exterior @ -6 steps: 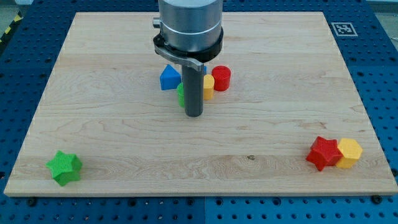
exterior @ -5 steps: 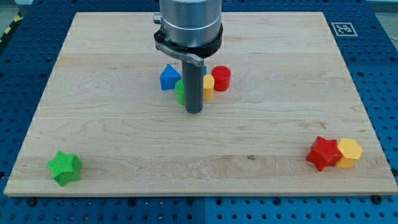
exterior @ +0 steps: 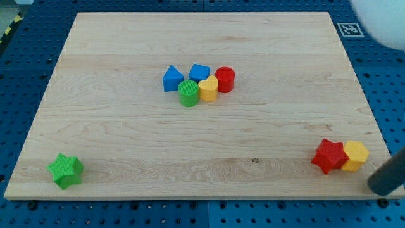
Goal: Slide the yellow hexagon to the group of blocks
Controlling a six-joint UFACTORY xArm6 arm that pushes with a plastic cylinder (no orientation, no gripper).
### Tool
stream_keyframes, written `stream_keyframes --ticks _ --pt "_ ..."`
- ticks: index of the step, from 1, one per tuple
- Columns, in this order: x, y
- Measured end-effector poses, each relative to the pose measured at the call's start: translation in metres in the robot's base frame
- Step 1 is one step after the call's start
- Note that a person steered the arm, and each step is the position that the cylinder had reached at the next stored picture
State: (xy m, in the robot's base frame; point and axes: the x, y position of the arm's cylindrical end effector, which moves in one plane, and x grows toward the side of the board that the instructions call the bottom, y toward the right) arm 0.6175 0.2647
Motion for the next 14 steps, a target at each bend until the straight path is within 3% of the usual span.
stream_keyframes --ticks 5,7,14 --pt "-0.076 -0.038" --pt "-0.088 -0.054" --pt "-0.101 -0.242"
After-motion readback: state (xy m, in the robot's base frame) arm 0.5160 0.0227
